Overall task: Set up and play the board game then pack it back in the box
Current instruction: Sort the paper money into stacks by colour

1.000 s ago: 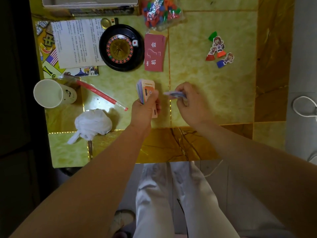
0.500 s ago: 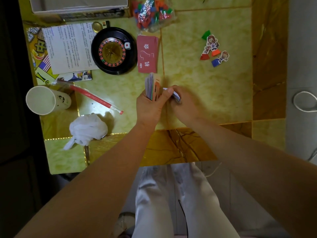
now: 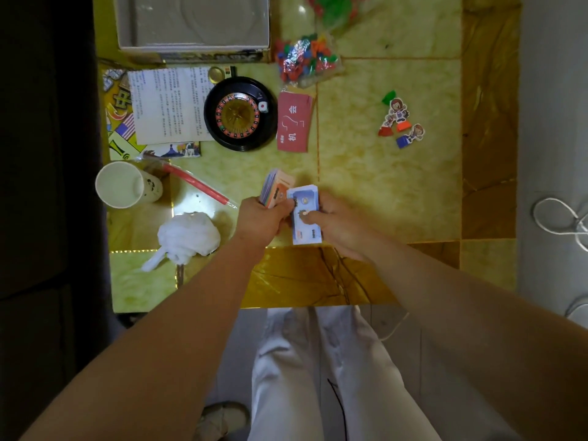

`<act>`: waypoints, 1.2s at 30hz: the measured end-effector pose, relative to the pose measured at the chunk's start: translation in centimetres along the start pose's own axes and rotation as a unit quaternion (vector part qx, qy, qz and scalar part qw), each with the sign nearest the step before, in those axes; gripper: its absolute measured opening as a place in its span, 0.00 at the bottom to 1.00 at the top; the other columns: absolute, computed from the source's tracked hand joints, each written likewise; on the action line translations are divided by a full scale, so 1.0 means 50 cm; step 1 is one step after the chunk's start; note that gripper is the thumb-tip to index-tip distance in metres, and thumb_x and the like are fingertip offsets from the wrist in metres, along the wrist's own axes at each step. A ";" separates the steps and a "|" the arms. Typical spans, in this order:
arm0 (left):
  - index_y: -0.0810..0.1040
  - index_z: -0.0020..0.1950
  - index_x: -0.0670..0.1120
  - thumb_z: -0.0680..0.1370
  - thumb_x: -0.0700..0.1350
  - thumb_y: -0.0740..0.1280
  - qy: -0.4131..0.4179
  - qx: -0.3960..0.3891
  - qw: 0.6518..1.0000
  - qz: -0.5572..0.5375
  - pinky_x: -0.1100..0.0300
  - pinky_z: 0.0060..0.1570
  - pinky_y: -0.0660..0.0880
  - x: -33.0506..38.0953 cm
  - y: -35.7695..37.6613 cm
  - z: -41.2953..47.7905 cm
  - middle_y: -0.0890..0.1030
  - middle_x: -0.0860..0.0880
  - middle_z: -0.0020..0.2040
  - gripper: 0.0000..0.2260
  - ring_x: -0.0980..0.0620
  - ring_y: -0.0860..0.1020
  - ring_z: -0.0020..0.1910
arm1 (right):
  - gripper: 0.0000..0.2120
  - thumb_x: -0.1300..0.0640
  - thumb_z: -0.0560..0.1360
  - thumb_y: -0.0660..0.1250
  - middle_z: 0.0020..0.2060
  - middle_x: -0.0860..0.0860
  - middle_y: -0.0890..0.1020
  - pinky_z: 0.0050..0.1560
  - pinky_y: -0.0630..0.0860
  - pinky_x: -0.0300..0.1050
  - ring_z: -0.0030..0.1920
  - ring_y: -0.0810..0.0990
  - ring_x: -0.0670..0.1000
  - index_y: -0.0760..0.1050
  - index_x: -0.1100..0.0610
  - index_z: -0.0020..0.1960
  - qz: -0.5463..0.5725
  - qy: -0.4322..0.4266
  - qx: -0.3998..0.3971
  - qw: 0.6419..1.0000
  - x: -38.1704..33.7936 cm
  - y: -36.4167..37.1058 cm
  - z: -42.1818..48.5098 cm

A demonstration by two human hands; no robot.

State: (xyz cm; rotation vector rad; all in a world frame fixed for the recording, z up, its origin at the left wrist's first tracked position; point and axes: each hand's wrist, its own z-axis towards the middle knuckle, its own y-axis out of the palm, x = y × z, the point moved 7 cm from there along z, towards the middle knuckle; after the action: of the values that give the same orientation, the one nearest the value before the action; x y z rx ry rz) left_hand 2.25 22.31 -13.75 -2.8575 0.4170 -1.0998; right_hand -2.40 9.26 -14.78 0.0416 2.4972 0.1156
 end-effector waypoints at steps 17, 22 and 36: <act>0.69 0.31 0.45 0.66 0.59 0.63 -0.002 0.134 0.990 0.051 0.56 0.33 0.67 -0.088 -0.214 -0.010 0.69 0.46 0.29 0.17 0.48 0.68 0.31 | 0.11 0.59 0.72 0.73 0.47 0.53 0.80 0.44 0.70 0.41 0.49 0.79 0.52 0.80 0.62 0.53 -0.158 0.074 0.234 0.956 0.071 0.140 0.062; 0.72 0.33 0.45 0.72 0.53 0.68 -0.016 0.112 0.993 -0.019 0.58 0.30 0.67 -0.106 -0.218 -0.010 0.70 0.47 0.28 0.14 0.51 0.68 0.27 | 0.12 0.56 0.72 0.73 0.42 0.53 0.74 0.39 0.66 0.42 0.44 0.75 0.54 0.72 0.59 0.49 -0.210 0.065 0.278 0.935 0.074 0.153 0.079; 0.77 0.55 0.41 0.81 0.40 0.58 -0.076 -0.116 0.945 -0.296 0.59 0.41 0.80 -0.096 -0.126 -0.037 0.84 0.46 0.44 0.09 0.50 0.82 0.40 | 0.06 0.63 0.75 0.67 0.48 0.55 0.81 0.42 0.71 0.42 0.50 0.79 0.55 0.75 0.59 0.51 -0.282 -0.006 0.259 0.924 0.039 0.120 0.049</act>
State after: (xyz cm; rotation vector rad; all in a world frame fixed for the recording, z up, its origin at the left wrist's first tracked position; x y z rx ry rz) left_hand -0.96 29.78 -14.59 -3.3561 -0.3800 -0.9158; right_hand -2.48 15.54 -17.31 -0.4514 2.3552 -0.7787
